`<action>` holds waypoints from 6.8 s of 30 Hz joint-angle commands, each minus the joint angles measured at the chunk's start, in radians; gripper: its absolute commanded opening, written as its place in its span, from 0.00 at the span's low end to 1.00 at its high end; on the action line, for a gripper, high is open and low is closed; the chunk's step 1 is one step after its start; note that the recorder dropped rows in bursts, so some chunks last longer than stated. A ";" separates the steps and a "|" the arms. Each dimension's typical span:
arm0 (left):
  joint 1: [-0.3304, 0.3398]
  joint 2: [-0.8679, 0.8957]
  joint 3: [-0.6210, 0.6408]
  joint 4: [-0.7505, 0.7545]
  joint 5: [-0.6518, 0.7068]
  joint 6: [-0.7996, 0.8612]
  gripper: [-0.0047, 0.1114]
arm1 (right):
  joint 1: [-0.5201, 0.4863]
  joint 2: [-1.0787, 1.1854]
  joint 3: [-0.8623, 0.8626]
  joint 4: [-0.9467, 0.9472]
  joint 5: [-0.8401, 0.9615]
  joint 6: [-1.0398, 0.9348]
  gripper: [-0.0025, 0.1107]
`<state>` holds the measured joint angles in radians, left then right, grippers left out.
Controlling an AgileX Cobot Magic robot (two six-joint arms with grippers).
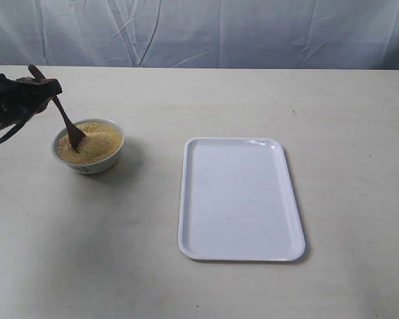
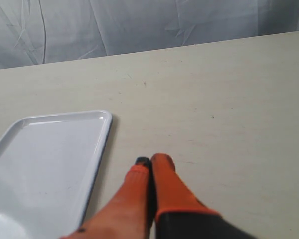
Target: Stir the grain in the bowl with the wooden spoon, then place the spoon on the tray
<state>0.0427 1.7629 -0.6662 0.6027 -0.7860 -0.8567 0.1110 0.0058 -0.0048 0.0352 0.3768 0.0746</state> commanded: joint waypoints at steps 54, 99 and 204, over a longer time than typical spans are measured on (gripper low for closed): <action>-0.106 -0.006 -0.002 -0.063 -0.090 0.124 0.04 | -0.006 -0.006 0.005 0.000 -0.014 -0.004 0.04; -0.385 -0.124 -0.369 1.012 0.267 -1.236 0.04 | -0.006 -0.006 0.005 0.000 -0.014 -0.004 0.04; -0.489 -0.141 -0.501 0.020 1.627 0.429 0.04 | -0.006 -0.006 0.005 0.003 -0.014 -0.004 0.04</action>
<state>-0.4889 1.6471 -1.1719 0.9716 0.8009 -0.6757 0.1110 0.0058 -0.0048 0.0352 0.3768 0.0746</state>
